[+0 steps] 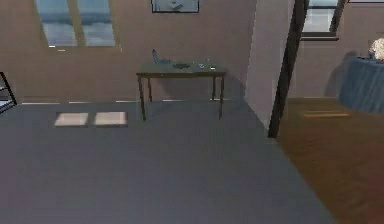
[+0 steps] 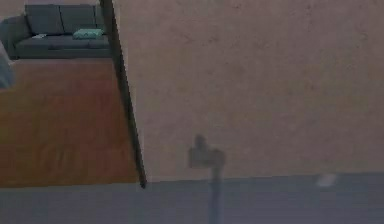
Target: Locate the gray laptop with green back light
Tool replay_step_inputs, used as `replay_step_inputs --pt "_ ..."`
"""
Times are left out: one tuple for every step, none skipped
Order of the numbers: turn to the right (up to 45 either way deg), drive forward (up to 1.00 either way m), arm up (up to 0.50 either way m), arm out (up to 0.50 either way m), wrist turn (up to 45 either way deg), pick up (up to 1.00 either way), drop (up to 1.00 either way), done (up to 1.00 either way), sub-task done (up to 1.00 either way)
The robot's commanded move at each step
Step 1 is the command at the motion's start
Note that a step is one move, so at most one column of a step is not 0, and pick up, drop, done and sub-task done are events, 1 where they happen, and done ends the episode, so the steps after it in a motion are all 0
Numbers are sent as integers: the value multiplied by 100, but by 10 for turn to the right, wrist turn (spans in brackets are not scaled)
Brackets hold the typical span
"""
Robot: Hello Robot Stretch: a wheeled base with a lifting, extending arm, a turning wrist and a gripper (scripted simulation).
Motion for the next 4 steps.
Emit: replay_step_inputs --pt "0 100 0 0 0 0 0 0 0" --pt "0 100 0 0 0 0 0 0 0" --pt "120 0 0 0 0 0 0 0 0" --pt "0 10 0 0 0 0 0 0 0"
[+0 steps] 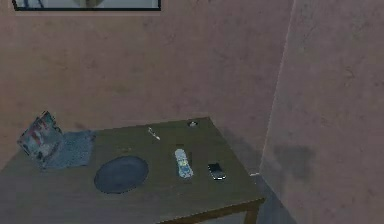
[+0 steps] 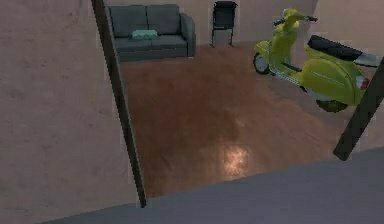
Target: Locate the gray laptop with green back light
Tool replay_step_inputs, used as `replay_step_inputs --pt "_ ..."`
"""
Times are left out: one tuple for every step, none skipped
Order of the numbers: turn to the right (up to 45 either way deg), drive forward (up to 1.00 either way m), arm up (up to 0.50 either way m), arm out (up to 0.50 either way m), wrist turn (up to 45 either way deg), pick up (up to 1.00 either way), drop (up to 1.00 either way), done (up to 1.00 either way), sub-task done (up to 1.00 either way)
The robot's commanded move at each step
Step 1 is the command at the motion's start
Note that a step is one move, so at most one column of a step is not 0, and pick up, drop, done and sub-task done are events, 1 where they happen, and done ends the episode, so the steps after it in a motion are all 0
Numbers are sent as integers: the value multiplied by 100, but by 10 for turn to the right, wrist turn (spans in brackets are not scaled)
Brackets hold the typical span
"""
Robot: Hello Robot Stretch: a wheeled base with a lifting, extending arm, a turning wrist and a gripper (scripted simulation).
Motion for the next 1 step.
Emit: replay_step_inputs --pt "-330 0 0 0 0 0 0 0 0"
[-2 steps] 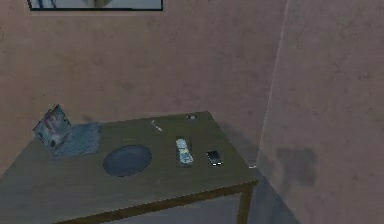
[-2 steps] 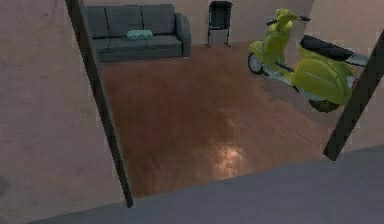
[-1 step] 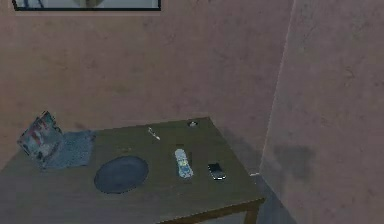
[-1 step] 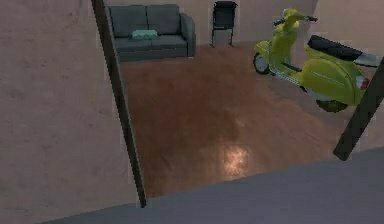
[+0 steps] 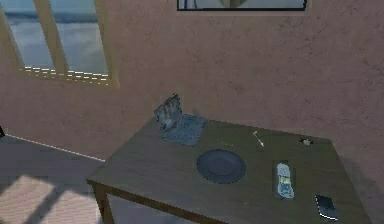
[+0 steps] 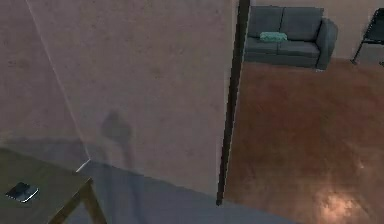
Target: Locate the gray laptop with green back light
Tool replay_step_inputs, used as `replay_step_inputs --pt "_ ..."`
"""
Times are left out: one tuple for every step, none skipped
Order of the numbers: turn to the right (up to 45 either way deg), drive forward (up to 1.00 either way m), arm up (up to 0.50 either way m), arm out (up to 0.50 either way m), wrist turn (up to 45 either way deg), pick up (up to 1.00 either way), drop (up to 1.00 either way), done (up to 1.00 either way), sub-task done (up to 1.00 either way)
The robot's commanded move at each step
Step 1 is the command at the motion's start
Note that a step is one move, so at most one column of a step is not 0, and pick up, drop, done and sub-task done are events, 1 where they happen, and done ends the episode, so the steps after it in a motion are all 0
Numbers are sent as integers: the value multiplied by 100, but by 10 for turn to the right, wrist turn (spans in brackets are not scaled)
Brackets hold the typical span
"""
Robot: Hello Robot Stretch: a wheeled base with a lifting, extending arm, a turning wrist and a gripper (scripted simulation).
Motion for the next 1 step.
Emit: replay_step_inputs --pt "0 0 0 0 0 0 0 100 0"
